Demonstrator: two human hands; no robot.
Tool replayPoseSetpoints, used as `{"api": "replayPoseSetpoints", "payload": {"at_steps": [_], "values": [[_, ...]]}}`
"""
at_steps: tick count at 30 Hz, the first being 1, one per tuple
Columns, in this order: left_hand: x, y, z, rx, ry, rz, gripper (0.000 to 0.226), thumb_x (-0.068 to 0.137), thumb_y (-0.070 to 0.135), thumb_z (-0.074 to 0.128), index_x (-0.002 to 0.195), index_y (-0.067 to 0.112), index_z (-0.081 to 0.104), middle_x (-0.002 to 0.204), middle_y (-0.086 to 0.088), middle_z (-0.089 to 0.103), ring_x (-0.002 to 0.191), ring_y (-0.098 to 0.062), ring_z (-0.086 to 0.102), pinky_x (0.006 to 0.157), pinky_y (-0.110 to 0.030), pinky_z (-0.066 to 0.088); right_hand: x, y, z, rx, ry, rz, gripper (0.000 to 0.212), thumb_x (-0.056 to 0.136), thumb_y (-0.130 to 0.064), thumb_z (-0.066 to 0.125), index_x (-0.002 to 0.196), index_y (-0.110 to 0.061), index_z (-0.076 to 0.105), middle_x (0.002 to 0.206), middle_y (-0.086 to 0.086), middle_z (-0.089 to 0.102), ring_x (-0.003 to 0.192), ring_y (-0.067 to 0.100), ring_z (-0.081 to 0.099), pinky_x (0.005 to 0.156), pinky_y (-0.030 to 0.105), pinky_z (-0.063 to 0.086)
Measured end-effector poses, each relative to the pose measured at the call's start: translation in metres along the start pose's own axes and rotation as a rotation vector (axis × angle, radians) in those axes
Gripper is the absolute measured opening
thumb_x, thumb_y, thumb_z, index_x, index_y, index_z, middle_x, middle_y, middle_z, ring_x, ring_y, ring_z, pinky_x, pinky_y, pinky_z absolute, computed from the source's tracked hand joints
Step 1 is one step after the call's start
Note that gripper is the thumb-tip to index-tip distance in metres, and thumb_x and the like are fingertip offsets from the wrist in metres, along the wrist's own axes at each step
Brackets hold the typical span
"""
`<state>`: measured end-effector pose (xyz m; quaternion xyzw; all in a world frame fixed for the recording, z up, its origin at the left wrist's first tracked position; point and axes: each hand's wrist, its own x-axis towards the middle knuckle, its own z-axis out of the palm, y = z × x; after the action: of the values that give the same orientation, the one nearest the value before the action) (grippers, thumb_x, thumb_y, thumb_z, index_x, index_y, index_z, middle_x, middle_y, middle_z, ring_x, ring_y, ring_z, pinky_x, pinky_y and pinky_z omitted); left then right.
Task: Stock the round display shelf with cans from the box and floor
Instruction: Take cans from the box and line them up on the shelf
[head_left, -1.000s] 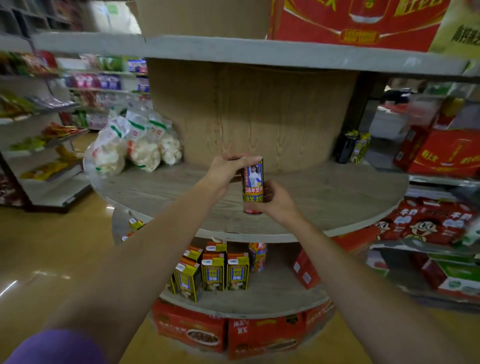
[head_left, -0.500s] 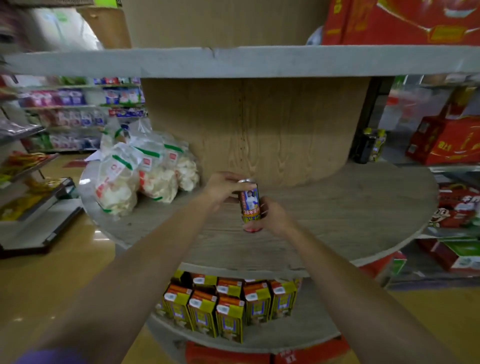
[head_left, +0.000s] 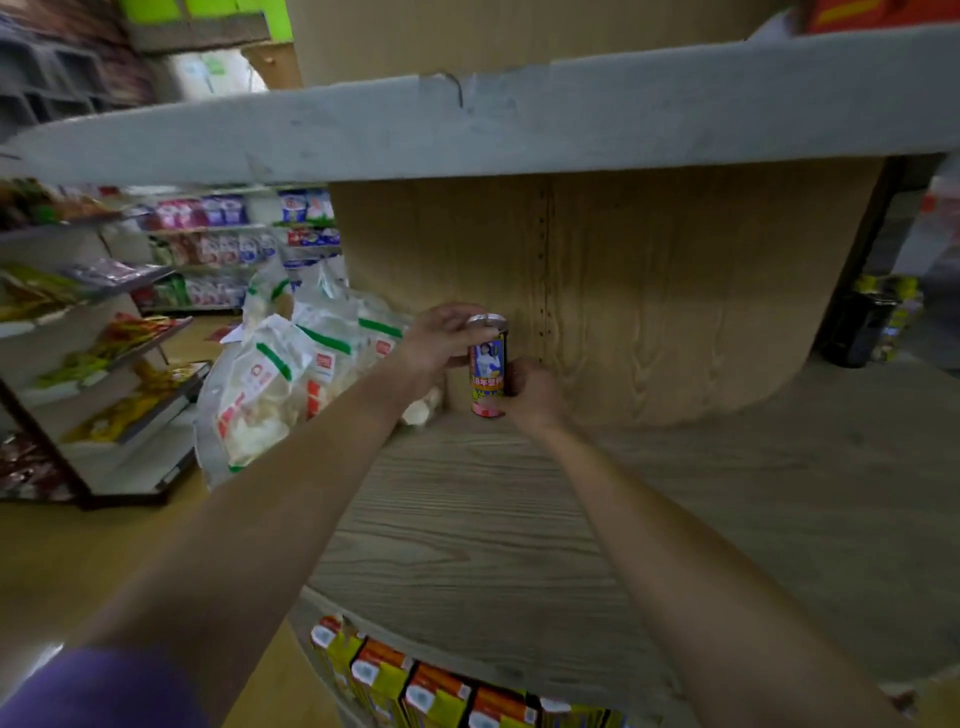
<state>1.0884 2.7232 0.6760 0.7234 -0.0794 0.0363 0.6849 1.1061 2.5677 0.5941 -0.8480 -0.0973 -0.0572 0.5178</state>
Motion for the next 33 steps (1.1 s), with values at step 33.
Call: {"api": "replayPoseSetpoints", "payload": {"at_steps": [33], "values": [[0.044,-0.058,-0.060,0.775,0.040,0.088,0.020,0.088,0.021,0.065,0.107,0.016,0.068,0.103,-0.005,0.070,0.098,-0.021,0.064,0.078,-0.025,0.045,0.036,0.006,0.074,-0.445,0.076,0.177,0.035,0.083,-0.041,0.064,0.102,-0.013,0.071,0.103,0.012,0.071,0.098,0.028,0.067,0.068,0.027,0.042]]}}
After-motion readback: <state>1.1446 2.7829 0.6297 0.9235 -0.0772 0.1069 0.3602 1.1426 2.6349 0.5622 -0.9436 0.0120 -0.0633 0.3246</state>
